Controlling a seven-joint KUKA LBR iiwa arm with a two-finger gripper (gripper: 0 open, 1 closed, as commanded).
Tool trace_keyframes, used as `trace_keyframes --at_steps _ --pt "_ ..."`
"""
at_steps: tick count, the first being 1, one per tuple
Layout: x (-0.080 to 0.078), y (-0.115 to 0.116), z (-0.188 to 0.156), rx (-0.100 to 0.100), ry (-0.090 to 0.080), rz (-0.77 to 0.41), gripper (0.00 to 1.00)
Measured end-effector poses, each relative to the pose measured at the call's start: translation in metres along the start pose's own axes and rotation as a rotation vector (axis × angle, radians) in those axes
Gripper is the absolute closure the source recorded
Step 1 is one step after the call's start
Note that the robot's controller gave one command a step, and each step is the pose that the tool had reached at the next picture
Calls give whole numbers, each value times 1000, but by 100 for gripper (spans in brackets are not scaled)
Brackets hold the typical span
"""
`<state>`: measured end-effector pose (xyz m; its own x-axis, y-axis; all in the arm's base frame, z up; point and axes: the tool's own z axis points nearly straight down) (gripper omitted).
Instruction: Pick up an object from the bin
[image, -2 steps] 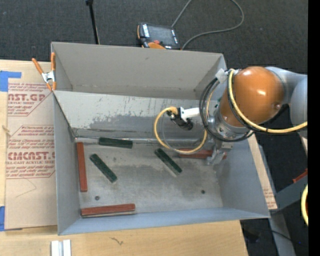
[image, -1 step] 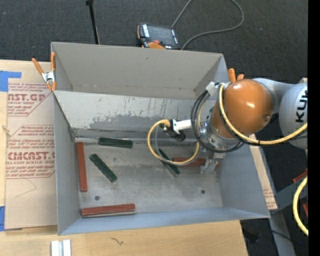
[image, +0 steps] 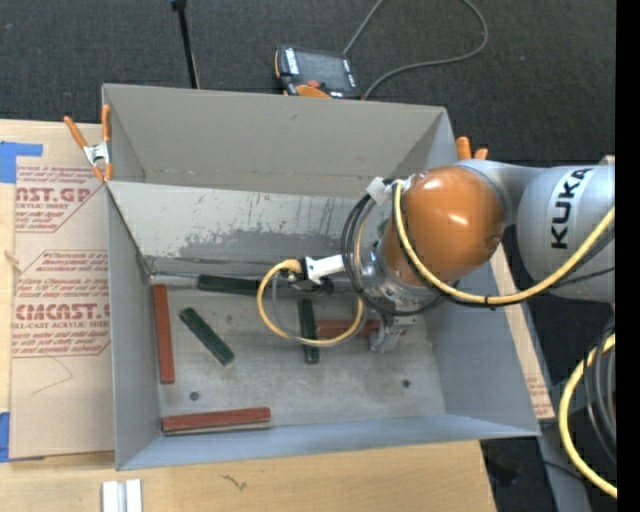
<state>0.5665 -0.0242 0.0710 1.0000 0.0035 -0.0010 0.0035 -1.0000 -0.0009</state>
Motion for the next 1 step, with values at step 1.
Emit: trace_keyframes --at_steps 1 --pt "20 -29 -4 3 -1 2 100"
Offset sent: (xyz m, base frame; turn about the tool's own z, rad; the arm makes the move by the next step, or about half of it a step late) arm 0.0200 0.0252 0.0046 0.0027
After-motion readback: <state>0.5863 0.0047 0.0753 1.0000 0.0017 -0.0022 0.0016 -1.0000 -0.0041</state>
